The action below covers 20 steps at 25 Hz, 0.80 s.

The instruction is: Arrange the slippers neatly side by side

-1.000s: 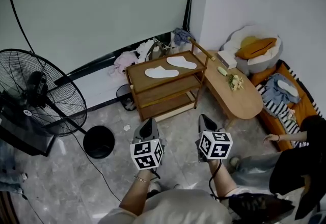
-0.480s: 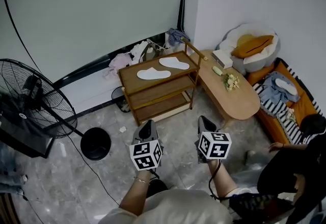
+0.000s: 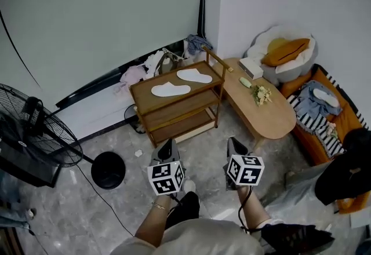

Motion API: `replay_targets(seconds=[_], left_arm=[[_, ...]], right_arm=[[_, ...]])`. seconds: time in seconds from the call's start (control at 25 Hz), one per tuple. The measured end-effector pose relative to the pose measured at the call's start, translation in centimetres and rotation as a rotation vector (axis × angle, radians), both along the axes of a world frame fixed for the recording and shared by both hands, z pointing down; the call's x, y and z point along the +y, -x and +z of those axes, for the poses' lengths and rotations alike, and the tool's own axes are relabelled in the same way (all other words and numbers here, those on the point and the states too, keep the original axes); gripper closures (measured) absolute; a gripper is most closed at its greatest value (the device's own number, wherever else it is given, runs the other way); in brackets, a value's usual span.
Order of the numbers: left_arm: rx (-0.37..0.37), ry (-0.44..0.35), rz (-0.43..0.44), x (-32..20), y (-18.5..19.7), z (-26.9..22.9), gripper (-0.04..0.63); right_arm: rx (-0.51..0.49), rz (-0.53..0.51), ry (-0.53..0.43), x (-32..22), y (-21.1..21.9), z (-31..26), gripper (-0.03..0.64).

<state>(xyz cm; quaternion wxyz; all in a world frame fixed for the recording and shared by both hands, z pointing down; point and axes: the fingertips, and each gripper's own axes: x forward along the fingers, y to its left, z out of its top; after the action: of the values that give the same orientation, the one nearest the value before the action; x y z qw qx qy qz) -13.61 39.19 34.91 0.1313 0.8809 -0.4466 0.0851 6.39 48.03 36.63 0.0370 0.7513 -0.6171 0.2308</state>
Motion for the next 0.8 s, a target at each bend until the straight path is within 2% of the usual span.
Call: replay_targets(seconds=[0.4,0.8], left_arm=[[0.038,0.044,-0.007,-6.8,-2.7,1.7,0.581],[0.023,0.027,-0.003,-15.5,-4.3,0.8,0.581]], right_arm=[[0.054,-0.024,0.004,-7.1,-2.6,-0.9,0.583],[0.061,-0.024,-0.013,-15.8,-4.3,-1.7,0.583]])
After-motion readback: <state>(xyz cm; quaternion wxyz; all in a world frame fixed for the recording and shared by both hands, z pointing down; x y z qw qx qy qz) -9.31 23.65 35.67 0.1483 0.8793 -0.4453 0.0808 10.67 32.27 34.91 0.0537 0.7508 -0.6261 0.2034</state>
